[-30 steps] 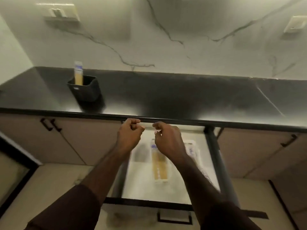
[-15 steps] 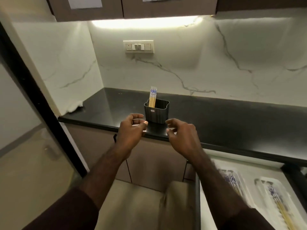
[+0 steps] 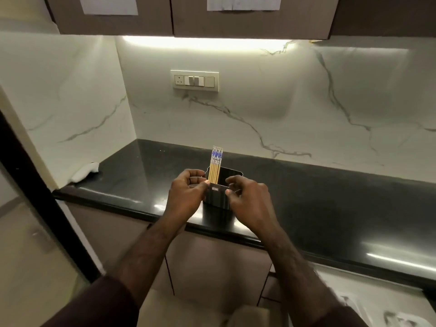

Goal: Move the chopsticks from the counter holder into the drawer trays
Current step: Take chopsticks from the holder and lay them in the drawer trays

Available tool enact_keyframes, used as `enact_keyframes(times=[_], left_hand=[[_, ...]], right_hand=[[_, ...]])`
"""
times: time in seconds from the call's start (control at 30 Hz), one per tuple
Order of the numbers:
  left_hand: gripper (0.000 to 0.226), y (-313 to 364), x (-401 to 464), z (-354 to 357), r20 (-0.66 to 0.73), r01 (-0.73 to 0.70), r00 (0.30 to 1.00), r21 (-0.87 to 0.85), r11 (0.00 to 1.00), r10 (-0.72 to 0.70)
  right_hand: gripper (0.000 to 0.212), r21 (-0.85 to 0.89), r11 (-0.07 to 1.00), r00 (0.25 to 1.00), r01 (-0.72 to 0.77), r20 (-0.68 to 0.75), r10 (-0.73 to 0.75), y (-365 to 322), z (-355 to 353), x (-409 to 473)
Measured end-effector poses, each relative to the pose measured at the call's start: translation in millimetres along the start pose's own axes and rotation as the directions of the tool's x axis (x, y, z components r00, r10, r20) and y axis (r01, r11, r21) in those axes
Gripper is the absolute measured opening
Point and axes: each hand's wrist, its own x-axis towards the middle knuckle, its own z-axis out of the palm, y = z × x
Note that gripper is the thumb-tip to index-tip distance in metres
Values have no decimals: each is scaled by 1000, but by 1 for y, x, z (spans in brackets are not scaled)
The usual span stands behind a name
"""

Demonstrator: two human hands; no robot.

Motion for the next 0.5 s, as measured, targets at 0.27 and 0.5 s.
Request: enact_keyframes(times=[0.27,0.5], left_hand=[[17,-38,115,27,114,88,990,-80,993,-79],[15,-93,218,39,198,141,970,11,990,-140]], right_hand=[[33,-46,991,992,-125,-17,125,43,45,82],[32,-65,924,926,-378,-23,377,78,109,167]])
